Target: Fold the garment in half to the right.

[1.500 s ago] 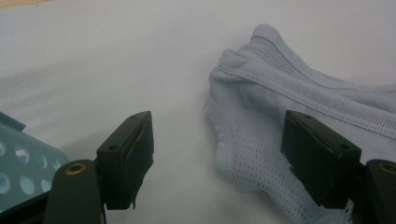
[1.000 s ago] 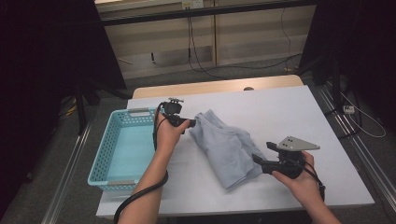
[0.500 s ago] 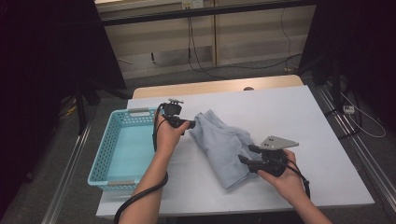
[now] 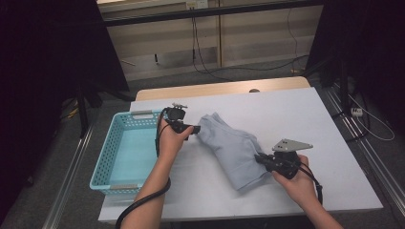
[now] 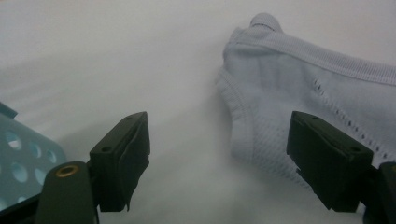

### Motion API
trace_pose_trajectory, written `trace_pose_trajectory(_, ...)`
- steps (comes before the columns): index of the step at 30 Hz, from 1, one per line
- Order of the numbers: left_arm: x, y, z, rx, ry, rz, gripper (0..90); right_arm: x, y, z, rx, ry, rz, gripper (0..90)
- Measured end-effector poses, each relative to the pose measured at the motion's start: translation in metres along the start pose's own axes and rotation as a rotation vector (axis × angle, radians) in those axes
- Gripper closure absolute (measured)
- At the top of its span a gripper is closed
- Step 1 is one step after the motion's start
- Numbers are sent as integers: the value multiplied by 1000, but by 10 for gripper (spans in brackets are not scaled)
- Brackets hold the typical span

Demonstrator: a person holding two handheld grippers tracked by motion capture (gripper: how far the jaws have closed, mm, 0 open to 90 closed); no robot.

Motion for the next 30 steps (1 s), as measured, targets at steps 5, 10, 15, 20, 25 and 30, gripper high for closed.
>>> trace_pose_trajectory(5,6,6,0,5,-2,26,229,-1,4,4,6,-11,13,862)
trace_pose_trajectory(10,14,12,0,3,-9,57,275,1,2,7,-6,-23,19,861)
trace_pose_trajectory(15,20,18,1,-6,-19,96,309,1,3,8,-5,-22,18,858)
trace_pose_trajectory(20,24,21,1,0,-22,121,381,2,2,10,-8,-27,13,858)
trace_pose_trajectory(25,24,23,2,-10,-53,122,594,2,2,10,-2,-24,13,855)
trace_pose_trajectory(30,19,24,-3,-16,-68,132,775,1,1,9,-11,-15,6,856)
Point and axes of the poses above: each handheld gripper's, and its own axes: x roughly forward along the jaws, z roughly out of its underside, y roughly to its right, the point moved 7 cm from there along x, roughly forward along the jaws, and after that the axes turned 9 degrees about z, right-handed, at the moved point
